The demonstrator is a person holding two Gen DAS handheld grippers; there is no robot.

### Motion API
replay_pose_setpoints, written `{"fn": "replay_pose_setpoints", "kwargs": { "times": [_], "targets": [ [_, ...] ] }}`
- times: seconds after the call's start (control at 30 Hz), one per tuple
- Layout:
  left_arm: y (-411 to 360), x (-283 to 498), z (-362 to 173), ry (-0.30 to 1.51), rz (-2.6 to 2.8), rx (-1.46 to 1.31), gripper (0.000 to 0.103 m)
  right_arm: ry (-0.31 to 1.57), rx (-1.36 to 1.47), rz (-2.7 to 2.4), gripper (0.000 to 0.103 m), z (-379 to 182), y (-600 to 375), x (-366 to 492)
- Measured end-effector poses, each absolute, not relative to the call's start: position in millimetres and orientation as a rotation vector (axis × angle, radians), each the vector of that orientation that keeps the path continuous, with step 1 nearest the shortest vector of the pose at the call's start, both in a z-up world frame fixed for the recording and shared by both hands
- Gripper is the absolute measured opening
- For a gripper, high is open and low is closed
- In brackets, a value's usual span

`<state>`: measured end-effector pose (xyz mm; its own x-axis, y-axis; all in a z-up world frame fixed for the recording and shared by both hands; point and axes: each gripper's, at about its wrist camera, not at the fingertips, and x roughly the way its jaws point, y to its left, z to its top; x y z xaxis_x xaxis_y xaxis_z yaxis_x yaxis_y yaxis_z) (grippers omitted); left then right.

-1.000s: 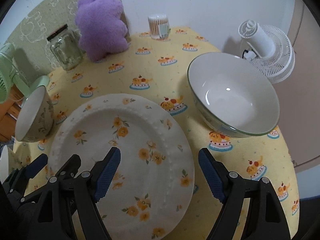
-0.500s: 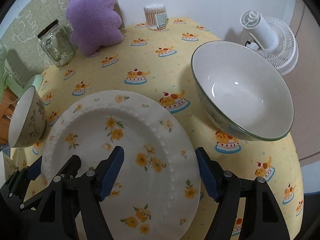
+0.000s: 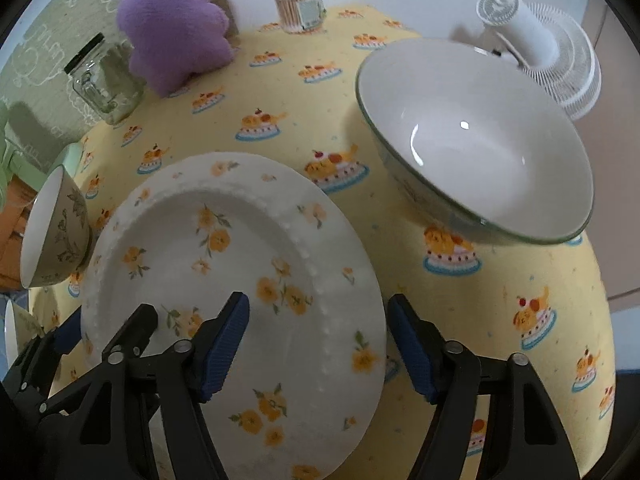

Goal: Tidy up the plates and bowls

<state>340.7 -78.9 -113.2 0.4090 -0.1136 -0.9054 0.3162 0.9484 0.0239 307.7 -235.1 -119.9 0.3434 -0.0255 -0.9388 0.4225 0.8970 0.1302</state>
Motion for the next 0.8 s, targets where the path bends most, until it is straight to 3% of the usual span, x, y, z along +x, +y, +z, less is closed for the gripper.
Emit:
{"fn": "replay_pose_setpoints", "kwargs": {
  "times": [0.8],
  "targets": [
    [-50.5, 330.1, -89.2, 1.132, -0.220, 0.144, 0.065, 1.190, 0.291, -0.298, 0.063, -102.1, -209.2, 308.4]
  ]
}}
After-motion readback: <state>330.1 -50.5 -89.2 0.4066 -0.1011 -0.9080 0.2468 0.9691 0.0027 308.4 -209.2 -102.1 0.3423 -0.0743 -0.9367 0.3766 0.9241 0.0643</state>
